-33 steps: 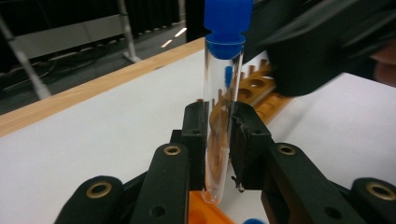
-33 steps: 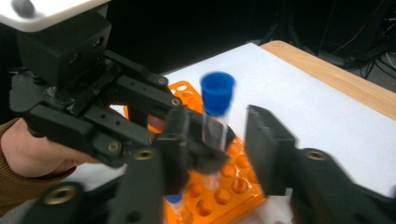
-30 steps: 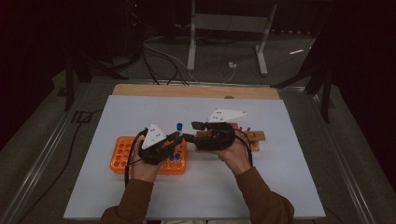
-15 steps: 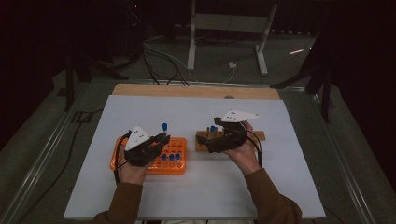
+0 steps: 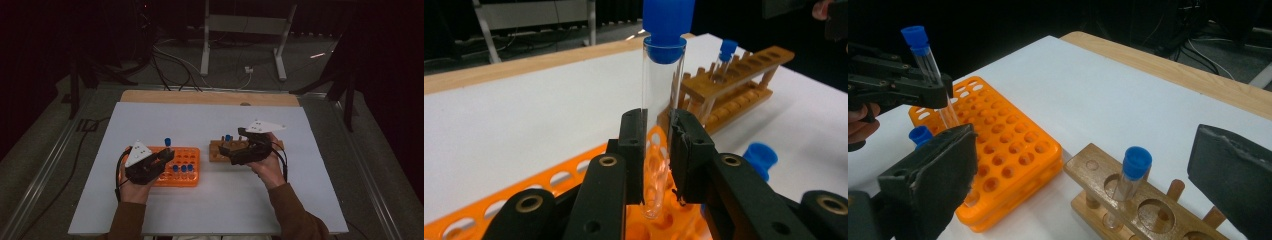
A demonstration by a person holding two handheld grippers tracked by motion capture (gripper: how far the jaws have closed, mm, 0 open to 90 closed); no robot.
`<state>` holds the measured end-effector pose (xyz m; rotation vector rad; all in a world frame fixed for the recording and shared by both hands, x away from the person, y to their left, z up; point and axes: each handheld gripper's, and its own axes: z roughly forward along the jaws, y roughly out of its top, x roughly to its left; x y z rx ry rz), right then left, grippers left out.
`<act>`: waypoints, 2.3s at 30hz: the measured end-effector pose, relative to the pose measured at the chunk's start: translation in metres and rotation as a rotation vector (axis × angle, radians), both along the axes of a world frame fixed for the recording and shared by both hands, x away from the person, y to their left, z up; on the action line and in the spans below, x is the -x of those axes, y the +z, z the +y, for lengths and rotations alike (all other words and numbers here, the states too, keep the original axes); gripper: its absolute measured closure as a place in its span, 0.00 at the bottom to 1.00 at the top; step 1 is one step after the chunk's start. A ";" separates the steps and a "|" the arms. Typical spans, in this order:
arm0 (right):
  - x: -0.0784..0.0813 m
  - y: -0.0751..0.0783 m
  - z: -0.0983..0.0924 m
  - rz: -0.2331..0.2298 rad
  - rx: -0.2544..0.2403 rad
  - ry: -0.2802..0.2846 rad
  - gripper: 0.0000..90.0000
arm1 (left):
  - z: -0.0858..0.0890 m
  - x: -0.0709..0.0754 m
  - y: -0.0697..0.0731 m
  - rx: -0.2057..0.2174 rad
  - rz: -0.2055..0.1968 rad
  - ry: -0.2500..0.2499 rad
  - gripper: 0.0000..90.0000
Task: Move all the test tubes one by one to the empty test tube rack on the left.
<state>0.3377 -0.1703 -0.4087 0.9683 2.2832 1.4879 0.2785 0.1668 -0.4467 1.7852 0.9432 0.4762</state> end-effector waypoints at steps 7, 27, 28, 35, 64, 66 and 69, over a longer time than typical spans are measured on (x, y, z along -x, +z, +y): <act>0.000 -0.001 -0.003 0.001 0.001 -0.003 0.00 | 0.003 0.007 -0.010 -0.005 0.030 -0.009 0.87; 0.002 -0.006 -0.005 0.013 -0.002 0.003 0.00 | -0.001 0.016 -0.038 -0.152 0.138 -0.036 0.87; 0.002 -0.007 -0.005 0.013 -0.001 0.003 0.00 | -0.002 0.016 -0.038 -0.159 0.142 -0.035 0.87; 0.002 -0.008 -0.003 0.013 0.000 0.005 0.00 | -0.003 0.018 -0.037 -0.197 0.135 -0.023 0.83; -0.018 -0.034 0.003 0.028 0.098 -0.052 0.24 | 0.015 0.028 -0.021 -0.066 0.052 -0.016 0.55; -0.020 -0.036 0.003 0.026 0.103 -0.046 0.32 | 0.018 0.027 -0.020 -0.042 0.047 -0.003 0.48; -0.022 -0.039 0.002 0.024 0.110 -0.050 0.40 | 0.024 0.026 -0.019 -0.001 0.037 0.024 0.41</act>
